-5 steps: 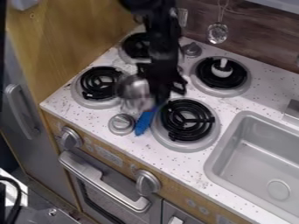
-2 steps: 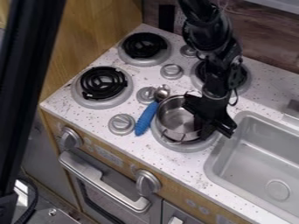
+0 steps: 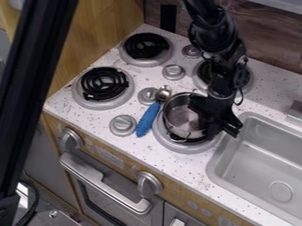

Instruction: Move the silver pot to the lower right burner

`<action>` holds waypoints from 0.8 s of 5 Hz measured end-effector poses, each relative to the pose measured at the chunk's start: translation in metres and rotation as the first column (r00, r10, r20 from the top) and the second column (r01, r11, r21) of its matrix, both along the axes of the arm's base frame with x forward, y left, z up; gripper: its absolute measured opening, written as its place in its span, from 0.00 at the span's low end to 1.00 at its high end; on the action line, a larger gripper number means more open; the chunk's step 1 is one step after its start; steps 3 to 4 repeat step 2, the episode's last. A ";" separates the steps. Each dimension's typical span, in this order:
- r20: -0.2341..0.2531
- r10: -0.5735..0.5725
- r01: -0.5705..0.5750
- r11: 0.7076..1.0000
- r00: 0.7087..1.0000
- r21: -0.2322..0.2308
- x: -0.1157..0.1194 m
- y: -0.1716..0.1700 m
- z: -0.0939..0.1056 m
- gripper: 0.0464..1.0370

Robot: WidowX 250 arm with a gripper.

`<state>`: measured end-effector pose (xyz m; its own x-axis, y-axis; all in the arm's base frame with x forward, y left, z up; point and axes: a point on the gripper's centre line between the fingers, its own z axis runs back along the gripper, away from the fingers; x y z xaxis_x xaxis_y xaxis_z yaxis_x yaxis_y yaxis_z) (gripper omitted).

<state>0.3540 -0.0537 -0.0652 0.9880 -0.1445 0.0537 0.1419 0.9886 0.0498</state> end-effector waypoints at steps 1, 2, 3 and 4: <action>0.086 0.061 -0.060 0.998 0.994 -0.018 0.002 0.001 0.041 0.48; 0.115 0.128 -0.120 0.990 0.985 -0.071 -0.001 0.000 0.083 0.80; 0.115 0.128 -0.120 0.990 0.985 -0.071 -0.001 0.000 0.083 0.80; 0.115 0.128 -0.120 0.990 0.985 -0.071 -0.001 0.000 0.083 0.80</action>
